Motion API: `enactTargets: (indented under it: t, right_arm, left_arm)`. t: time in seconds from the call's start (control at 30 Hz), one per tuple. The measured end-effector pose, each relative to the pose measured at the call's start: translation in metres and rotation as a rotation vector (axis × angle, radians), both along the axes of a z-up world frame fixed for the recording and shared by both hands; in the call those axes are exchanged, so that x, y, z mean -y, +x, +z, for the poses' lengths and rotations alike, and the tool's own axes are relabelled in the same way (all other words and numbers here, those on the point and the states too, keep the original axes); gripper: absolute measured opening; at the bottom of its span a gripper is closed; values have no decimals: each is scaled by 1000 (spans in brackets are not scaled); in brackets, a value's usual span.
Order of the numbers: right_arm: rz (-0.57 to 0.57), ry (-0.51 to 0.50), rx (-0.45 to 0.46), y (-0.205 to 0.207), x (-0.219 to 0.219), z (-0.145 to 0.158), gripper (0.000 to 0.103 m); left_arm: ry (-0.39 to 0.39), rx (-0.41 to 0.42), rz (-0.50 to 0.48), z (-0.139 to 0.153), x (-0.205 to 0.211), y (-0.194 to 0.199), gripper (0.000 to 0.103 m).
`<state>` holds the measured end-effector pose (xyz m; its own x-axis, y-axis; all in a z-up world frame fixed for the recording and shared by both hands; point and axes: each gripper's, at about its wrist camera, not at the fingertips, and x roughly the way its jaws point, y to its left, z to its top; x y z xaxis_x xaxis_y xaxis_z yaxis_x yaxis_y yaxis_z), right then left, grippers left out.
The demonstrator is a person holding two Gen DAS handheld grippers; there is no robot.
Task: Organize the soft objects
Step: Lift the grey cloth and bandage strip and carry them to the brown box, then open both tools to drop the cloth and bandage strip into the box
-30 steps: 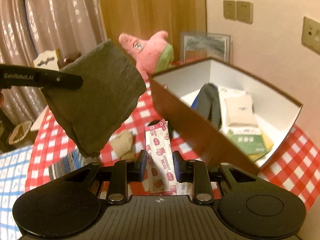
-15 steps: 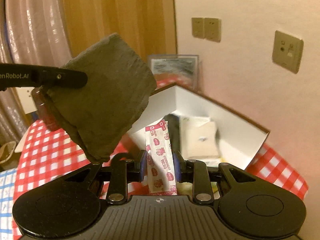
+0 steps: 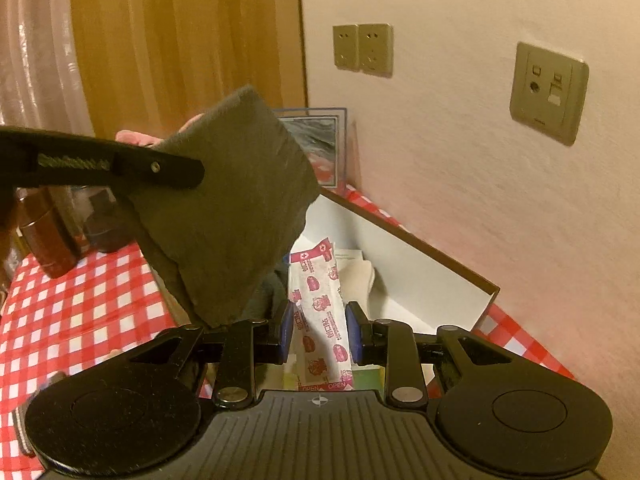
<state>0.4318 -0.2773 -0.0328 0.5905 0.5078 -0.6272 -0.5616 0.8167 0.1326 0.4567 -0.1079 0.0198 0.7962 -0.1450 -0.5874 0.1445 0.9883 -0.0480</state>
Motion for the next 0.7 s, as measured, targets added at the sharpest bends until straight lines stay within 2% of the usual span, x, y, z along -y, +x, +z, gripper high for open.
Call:
enactTargets:
  t: [0.07,0.13,0.2,0.57,0.7]
  right_arm:
    - [-4,-6,-6,5,1,-5,28]
    - [-6,-7,-16,11,1,-9,28]
    - [-8,-7,-27,16,1,-13,28]
    - [-9,-6,-45,33,-4,-21,28]
    - [-21,-12,-34,42,-5,-21,28]
  left_arm:
    - [29,-22,46,-14,-4,13,8]
    - [69,-92,62,-31,-8,27,17]
    - [105,-138,87,-43,-11,34,18]
    - [121,-162,80,-50,-20,35,19]
    - [121,-169,79,-49,-19,36,22]
